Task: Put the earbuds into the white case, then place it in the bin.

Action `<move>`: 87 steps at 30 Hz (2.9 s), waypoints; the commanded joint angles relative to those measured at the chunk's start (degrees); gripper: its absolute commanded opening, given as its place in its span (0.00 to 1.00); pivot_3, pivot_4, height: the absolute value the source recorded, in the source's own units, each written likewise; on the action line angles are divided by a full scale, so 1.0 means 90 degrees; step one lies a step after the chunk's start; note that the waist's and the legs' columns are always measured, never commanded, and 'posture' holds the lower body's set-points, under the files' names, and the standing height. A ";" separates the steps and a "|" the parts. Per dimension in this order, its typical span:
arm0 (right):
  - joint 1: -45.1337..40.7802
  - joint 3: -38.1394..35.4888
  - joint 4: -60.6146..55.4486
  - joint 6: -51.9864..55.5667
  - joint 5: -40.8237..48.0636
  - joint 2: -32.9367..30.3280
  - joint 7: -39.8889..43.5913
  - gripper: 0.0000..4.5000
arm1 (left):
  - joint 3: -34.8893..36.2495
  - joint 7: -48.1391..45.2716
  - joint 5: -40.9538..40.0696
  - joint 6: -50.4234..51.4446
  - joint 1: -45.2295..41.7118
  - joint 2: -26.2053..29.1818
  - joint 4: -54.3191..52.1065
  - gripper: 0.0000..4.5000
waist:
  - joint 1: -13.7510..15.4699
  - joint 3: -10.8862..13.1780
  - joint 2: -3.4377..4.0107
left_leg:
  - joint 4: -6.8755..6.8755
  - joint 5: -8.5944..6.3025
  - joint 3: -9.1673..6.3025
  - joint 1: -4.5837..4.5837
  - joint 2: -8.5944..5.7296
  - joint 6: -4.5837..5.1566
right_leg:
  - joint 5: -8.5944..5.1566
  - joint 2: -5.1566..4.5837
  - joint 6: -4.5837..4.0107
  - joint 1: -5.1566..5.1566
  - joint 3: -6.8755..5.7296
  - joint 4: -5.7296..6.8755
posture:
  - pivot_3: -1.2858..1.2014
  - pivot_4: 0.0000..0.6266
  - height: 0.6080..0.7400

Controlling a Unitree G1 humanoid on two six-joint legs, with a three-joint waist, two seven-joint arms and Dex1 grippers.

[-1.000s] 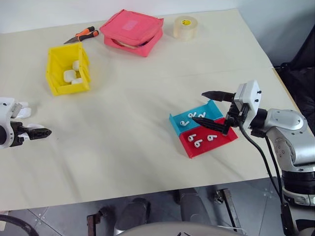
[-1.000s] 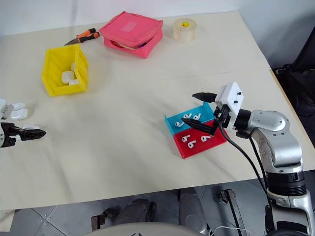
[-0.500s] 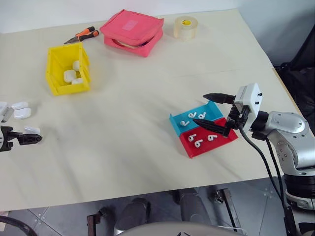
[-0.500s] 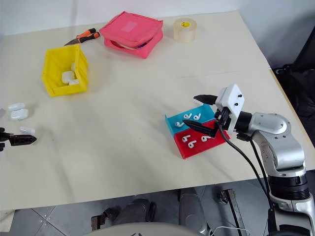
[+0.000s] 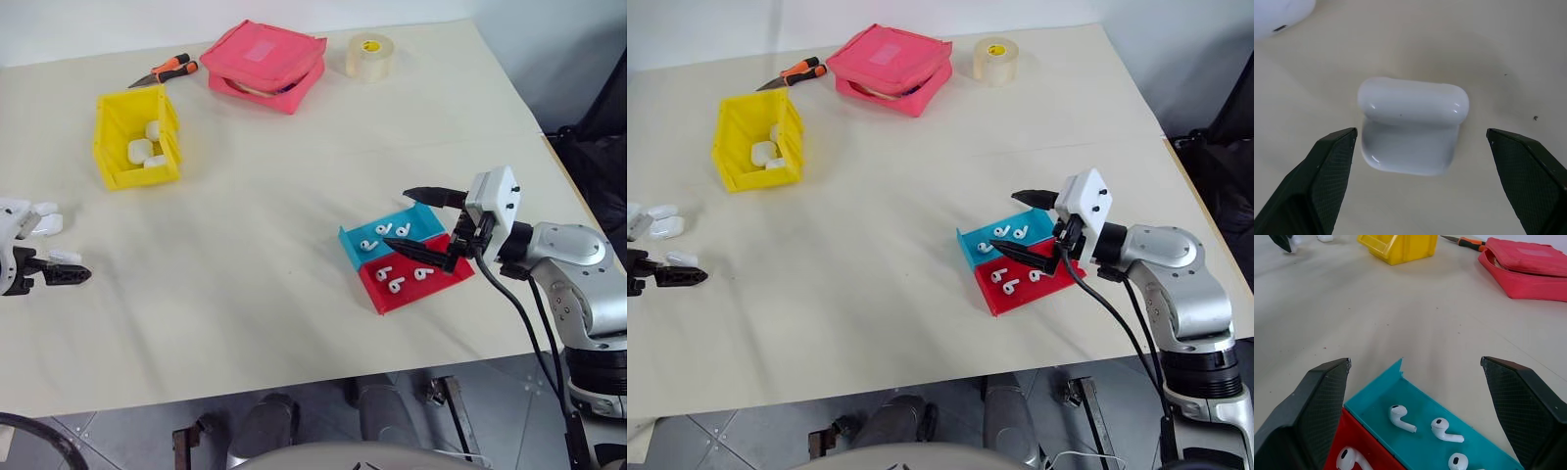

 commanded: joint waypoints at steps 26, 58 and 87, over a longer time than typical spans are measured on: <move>0.0329 -0.0384 -0.0537 0.0108 0.0173 -0.0288 -0.0259 1.00 | 0.0355 -0.0947 0.0198 -0.1051 -0.0368 -0.0339 -0.0660 0.62 | 0.0128 0.0000 -0.0001 | 0.0092 -0.0029 0.0010 -0.0016 -0.0022 0.0033 | 0.0000 -0.0050 0.0000 0.0006 -0.0066 0.0036 | 0.52 0.24 1.00; 0.2474 -0.1637 -0.2991 0.1875 -0.0089 -0.1512 -0.1400 1.00 | 0.0515 -0.4313 -0.2374 -0.6020 -0.0744 -0.5750 -0.1087 0.62 | 0.0367 -0.0004 -0.0005 | 0.0136 -0.0039 0.0031 -0.0022 -0.0005 0.0044 | 0.0052 -0.0062 0.0001 0.0049 -0.0068 -0.0023 | 0.52 0.24 1.00; 0.0812 0.0416 -0.3074 0.3400 -0.0046 -0.4043 -0.0613 0.56 | -0.0008 -0.3418 -0.2314 -0.6087 0.0447 -0.6250 -0.2513 0.62 | 0.0517 -0.0004 -0.0004 | 0.0118 -0.0036 0.0035 -0.0007 0.0007 0.0057 | 0.0108 -0.0040 0.0021 0.0106 -0.0082 -0.0136 | 0.52 0.24 1.00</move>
